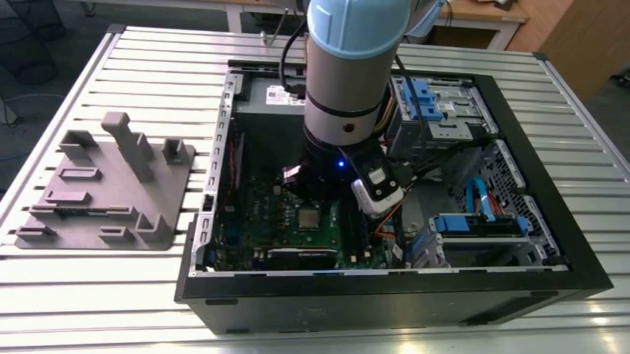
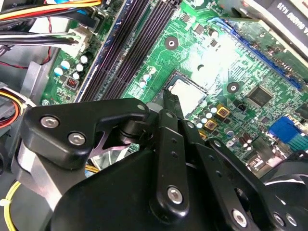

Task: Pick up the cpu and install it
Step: 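Close the cpu cover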

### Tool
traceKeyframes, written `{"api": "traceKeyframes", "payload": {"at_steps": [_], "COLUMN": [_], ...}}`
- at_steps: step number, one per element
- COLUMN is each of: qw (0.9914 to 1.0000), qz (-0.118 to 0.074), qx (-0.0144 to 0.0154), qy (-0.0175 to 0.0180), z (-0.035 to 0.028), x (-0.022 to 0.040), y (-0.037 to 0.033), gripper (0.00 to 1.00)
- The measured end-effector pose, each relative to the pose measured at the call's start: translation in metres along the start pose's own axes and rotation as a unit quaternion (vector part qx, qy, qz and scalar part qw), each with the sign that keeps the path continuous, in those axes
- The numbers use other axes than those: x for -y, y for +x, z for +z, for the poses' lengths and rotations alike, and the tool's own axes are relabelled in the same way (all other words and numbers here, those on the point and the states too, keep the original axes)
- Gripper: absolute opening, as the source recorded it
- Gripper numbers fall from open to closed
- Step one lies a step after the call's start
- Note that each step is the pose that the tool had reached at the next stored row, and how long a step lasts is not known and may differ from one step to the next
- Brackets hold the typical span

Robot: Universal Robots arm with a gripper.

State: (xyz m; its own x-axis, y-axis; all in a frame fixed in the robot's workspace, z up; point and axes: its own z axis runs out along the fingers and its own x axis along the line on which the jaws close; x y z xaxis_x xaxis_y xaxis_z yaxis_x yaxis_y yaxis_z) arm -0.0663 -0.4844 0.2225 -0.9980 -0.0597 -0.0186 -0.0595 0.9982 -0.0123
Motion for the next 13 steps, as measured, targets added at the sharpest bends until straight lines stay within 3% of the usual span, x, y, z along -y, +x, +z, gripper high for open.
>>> {"api": "traceKeyframes", "payload": {"at_steps": [13], "qw": [1.00000], "qz": [0.000], "qx": [0.0000], "qy": [0.0000], "z": [0.0002], "x": [-0.0043], "y": [-0.0050], "gripper": [0.11]}}
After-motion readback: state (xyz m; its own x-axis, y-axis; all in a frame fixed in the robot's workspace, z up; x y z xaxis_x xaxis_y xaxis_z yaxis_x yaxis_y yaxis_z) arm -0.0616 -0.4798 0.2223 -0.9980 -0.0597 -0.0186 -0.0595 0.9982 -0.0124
